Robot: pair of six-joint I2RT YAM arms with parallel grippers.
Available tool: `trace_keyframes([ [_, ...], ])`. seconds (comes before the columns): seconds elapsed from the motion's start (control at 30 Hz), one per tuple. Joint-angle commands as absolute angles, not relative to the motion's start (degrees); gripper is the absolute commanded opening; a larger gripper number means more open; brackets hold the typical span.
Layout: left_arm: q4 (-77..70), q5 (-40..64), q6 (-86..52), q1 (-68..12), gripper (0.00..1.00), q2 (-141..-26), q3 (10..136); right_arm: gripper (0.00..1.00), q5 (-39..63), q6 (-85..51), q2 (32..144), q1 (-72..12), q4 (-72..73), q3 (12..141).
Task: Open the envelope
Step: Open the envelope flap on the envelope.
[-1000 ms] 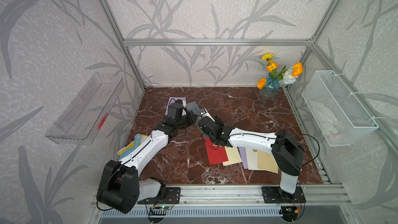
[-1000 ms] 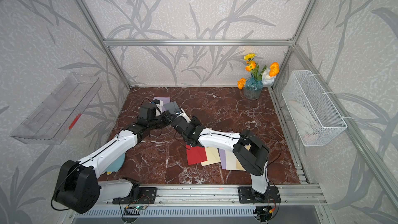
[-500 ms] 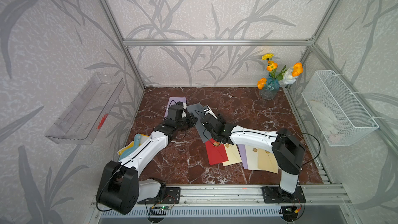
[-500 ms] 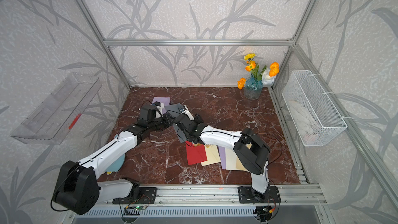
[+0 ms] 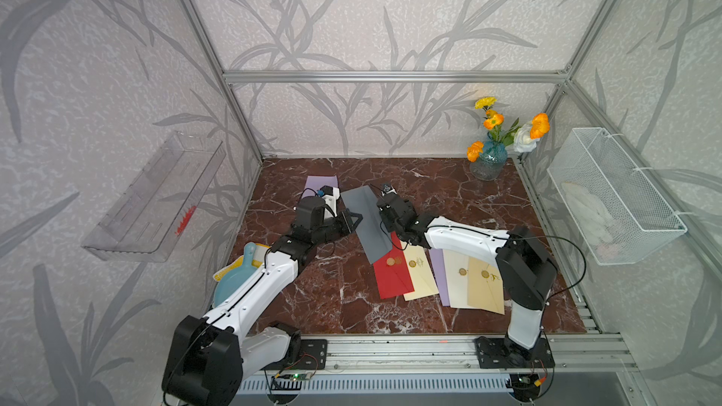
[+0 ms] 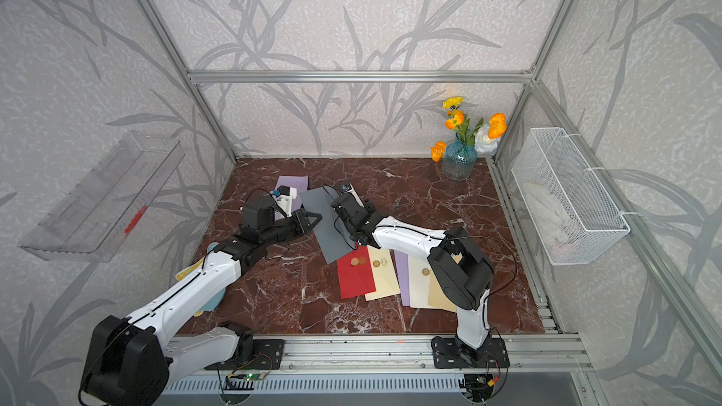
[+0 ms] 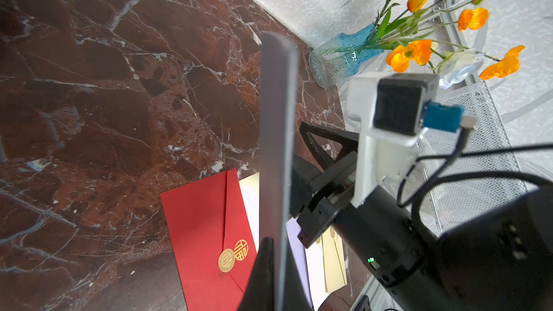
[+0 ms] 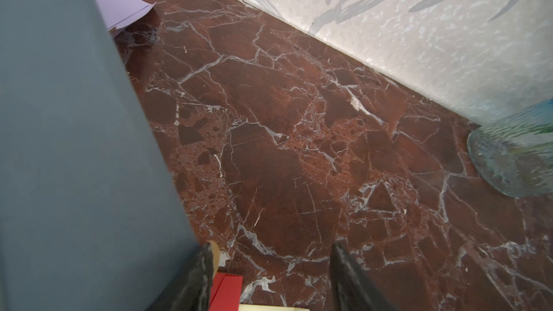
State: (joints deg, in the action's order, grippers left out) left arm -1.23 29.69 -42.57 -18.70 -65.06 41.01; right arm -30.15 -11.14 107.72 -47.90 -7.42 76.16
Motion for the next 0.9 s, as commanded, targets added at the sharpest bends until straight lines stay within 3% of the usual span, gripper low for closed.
trace_keyframes([
  [0.0,-9.0,34.8,-42.8,-18.6,0.00,-63.5,39.3,0.62,-23.0,-14.0,106.8,-46.5,-8.1,75.8],
  [0.17,-16.9,42.5,-43.1,-18.6,0.00,-63.5,38.5,0.62,-14.6,-15.2,106.0,-44.6,-5.2,73.2],
  [0.33,-22.2,47.3,-43.5,-18.6,0.00,-63.3,38.1,0.62,-12.3,-14.9,106.3,-44.5,-4.8,72.8],
  [0.87,-10.3,37.8,-38.2,-13.3,0.00,-62.6,38.5,0.63,-16.8,-13.7,98.7,-42.8,-11.8,69.9],
])
